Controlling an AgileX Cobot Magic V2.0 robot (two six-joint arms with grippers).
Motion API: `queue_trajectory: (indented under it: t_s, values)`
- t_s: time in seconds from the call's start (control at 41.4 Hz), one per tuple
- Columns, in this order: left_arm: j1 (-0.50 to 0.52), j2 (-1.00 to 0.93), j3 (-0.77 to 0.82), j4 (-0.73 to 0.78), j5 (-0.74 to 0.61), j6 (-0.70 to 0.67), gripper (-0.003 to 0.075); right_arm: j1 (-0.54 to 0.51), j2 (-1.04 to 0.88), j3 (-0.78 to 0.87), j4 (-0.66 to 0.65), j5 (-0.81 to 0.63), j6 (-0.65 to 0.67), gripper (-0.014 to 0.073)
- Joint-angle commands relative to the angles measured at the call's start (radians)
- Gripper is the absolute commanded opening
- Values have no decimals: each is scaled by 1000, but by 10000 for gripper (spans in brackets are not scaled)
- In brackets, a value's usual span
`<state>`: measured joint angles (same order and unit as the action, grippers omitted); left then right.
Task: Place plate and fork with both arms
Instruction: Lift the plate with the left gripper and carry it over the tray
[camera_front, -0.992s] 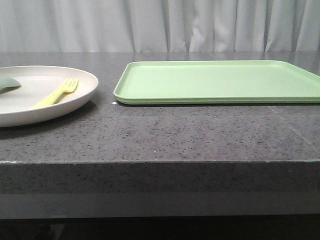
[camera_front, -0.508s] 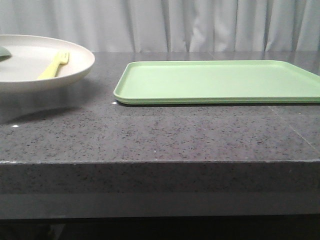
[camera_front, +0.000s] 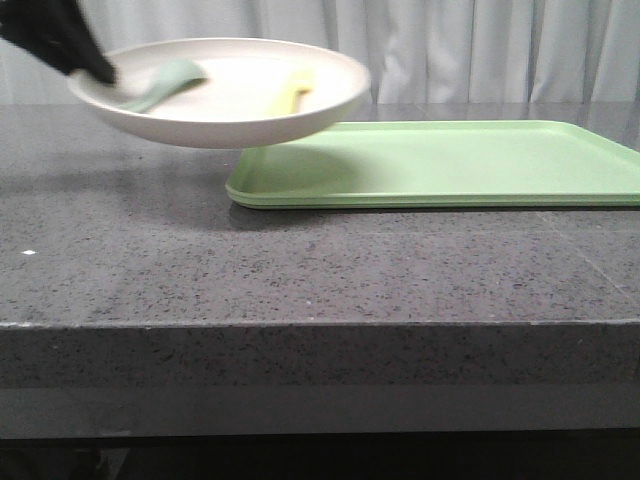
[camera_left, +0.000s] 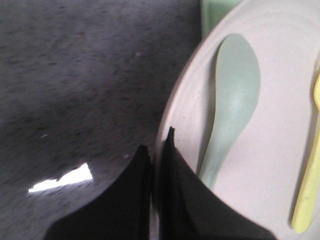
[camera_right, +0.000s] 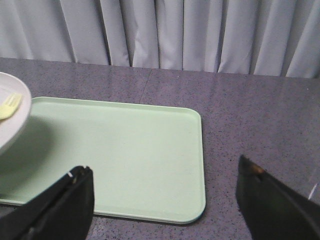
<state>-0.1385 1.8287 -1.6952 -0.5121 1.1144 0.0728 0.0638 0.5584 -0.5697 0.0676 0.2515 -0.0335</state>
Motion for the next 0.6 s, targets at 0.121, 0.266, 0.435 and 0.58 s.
queue_trajectory:
  t_s: [0.121, 0.266, 0.435, 0.58]
  values:
    - [-145, 130, -240, -73, -22, -88, -18, -1, 7, -38, 1, -83, -5, 603]
    - [-205, 227, -375, -74, -27, -146, -18, -1, 7, -38, 1, -83, -5, 603]
    - [-239, 325, -507, -74, -40, -241, -18, -1, 7, -38, 1, -83, -5, 603]
    - [-252, 351, -542, -76, -121, -289, -18, -1, 7, -38, 1, -83, -5, 603]
